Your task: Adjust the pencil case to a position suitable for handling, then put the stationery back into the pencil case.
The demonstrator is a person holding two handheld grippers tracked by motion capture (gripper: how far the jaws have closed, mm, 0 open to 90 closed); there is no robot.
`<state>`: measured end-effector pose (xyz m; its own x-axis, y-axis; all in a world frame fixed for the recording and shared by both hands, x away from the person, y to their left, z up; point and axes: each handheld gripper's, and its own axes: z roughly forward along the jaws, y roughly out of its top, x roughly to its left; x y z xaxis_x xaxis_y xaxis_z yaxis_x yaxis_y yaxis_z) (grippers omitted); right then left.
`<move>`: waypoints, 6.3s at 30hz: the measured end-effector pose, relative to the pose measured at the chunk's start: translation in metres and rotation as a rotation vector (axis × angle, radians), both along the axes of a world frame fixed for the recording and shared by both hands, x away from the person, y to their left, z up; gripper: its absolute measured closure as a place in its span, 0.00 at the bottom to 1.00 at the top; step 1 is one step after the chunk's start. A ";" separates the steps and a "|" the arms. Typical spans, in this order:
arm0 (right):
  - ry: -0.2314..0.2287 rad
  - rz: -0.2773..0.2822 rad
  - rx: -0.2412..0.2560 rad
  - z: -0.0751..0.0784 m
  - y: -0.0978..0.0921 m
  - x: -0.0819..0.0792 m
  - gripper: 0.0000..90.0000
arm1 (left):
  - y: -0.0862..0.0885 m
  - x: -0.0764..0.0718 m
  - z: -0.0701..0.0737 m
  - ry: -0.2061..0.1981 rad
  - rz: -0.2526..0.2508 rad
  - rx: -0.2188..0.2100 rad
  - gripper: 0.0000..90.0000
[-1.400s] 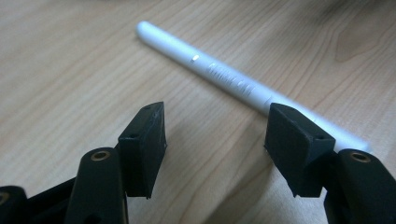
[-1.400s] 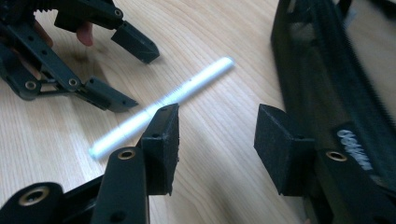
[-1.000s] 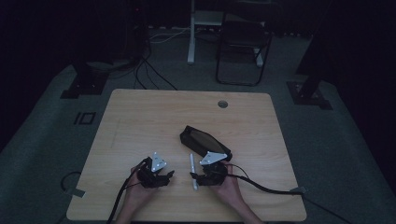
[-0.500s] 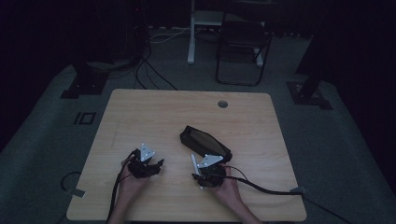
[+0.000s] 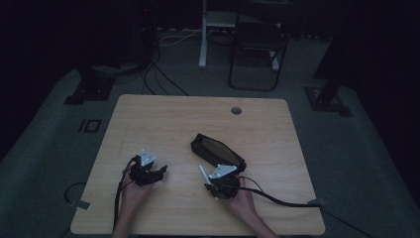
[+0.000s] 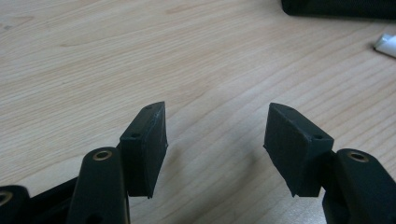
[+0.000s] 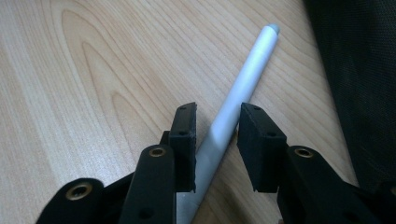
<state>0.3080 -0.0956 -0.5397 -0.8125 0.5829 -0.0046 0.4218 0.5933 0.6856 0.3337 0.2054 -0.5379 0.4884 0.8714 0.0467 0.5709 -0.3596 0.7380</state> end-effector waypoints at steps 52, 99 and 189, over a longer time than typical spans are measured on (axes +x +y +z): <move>-0.010 0.013 -0.020 0.002 -0.006 -0.008 0.87 | 0.005 0.005 -0.009 0.029 -0.008 -0.022 0.38; -0.068 0.018 0.043 0.042 -0.020 -0.018 0.87 | 0.005 0.005 -0.009 0.031 -0.008 -0.022 0.38; -0.201 -0.079 0.104 0.114 -0.061 -0.001 0.87 | 0.004 0.005 -0.009 0.031 -0.008 -0.023 0.38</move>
<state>0.3070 -0.1564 -0.4253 -0.7531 0.6505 -0.0983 0.3128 0.4856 0.8163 0.3391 0.2099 -0.5465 0.4965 0.8680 0.0114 0.5907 -0.3475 0.7282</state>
